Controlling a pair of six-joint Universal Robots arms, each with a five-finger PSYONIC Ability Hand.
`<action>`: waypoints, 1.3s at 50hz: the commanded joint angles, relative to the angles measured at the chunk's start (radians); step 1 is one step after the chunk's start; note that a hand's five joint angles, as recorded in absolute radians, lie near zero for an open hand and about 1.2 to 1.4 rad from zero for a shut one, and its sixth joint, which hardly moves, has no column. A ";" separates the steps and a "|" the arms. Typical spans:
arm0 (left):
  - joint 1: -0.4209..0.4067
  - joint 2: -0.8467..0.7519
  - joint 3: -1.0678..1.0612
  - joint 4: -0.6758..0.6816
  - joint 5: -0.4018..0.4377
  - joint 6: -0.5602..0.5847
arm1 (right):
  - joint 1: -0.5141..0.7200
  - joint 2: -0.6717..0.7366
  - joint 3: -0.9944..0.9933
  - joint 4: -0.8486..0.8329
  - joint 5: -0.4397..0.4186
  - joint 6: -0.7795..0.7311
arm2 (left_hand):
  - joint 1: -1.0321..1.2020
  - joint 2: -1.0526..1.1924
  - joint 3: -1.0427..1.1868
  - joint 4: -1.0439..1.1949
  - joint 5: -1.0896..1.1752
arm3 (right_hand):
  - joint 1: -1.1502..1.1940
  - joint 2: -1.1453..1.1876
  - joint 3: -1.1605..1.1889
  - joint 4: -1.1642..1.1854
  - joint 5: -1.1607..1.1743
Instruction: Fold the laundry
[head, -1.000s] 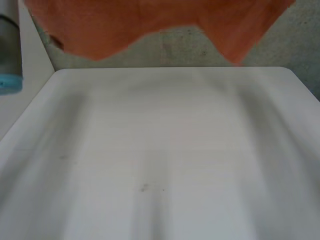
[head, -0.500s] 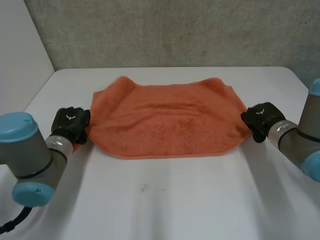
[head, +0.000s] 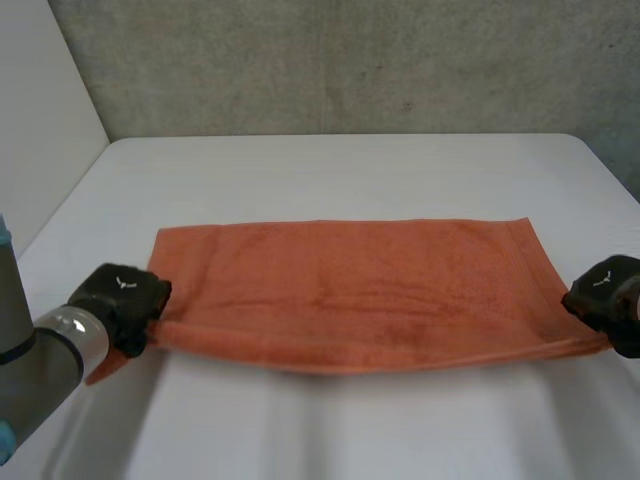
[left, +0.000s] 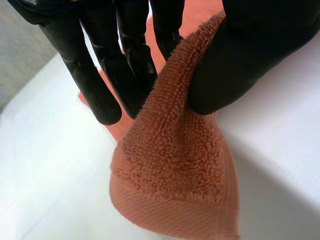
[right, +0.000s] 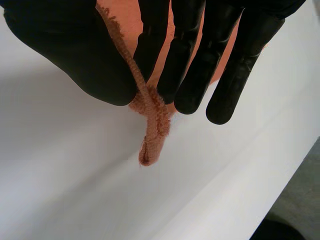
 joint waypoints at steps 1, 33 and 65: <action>-0.004 -0.162 0.124 0.175 -0.002 0.002 | 0.015 0.171 -0.135 -0.206 0.010 0.047 | 0.299 0.197 0.205 0.200 0.242 | 0.418 0.219 0.213 0.204 0.227; -0.064 -0.601 0.581 0.578 -0.002 0.133 | 0.168 0.749 -0.762 -0.599 0.170 0.360 | -0.923 -1.024 -1.017 -1.021 -0.980 | -0.804 -1.003 -1.009 -1.018 -0.995; 0.029 -0.357 0.331 0.178 0.075 0.088 | 0.050 0.261 -0.132 -0.524 -0.077 0.544 | -0.373 -0.475 -0.467 -0.472 -0.430 | -0.804 -1.003 -1.009 -1.018 -0.995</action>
